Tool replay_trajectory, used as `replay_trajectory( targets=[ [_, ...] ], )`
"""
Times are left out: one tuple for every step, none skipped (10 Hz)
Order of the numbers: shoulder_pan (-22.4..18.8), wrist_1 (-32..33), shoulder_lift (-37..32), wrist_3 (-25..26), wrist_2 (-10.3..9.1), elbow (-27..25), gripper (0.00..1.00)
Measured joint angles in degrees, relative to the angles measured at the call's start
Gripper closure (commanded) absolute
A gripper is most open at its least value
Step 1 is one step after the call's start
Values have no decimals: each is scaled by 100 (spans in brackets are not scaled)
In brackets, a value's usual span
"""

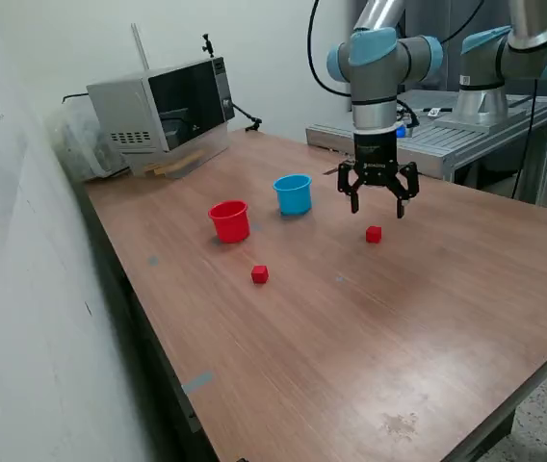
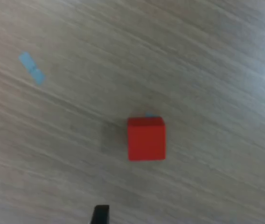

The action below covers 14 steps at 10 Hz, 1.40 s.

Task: Place red objects in the red bin, and blue objects in the blue bin.

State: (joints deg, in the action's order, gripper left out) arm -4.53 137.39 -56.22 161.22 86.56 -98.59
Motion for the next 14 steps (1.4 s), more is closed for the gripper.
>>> replay_trajectory(
  targets=[
    [36,56,39,-3,-41,-27,0],
    [71,109,72,-8,-68,-64,0],
    [106,152,101,-16,-85,-100,0],
    [143,185,123,-26,-94,-129,0],
    [173,208,139,-34,-98,-149,0],
    [195,222,149,-41,-101,-169,0],
    [210,231,154,-46,-102,-189,0],
    [219,236,158,-50,-103,-208,0],
    [223,240,159,-52,-103,-230,0],
    [224,242,159,-53,-101,-254,0],
    [225,243,159,-54,-99,-273,0],
    [226,243,158,-55,-98,-289,0],
    [226,245,158,-55,-97,-302,0],
    [226,250,156,-55,-97,-317,0]
  ],
)
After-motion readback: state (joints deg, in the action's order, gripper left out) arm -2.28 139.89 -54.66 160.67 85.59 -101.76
